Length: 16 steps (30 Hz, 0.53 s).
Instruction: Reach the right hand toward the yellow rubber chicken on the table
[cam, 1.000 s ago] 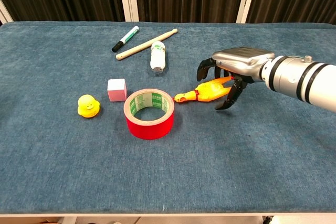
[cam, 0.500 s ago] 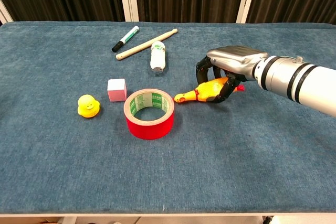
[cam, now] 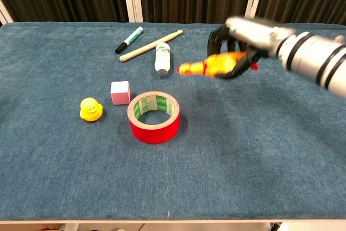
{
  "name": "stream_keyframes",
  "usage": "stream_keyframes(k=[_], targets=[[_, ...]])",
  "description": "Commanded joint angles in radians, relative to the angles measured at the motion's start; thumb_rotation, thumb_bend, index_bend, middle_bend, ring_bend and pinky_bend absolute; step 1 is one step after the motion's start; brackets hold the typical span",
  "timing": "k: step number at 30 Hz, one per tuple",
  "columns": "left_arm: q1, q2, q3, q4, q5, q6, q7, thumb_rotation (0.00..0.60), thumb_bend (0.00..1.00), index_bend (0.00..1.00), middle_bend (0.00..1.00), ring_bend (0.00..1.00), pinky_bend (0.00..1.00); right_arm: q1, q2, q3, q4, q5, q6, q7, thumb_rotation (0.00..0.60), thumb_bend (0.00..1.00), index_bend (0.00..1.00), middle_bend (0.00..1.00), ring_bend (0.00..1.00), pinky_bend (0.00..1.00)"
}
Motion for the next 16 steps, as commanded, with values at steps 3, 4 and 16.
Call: stream_keyframes(k=[3,4,16], targets=[[0.000,0.000,0.002,0.001,0.006,0.003,0.006,0.600,0.29,0.10,0.00,0.00,0.10,-0.067,0.107,0.033,-0.126,-0.082,0.149,0.102,0.600,0.50,0.63,0.53,0.63,0.72],[0.000,-0.001,0.002,0.000,0.007,0.003,0.006,0.600,0.29,0.10,0.00,0.00,0.10,-0.075,0.120,0.037,-0.139,-0.090,0.168,0.110,0.600,0.50,0.63,0.53,0.63,0.72],[0.001,-0.002,0.005,0.000,0.017,0.008,0.006,0.600,0.29,0.10,0.00,0.00,0.10,-0.131,0.232,0.061,-0.218,-0.108,0.253,0.165,0.600,0.50,0.63,0.53,0.63,0.72]])
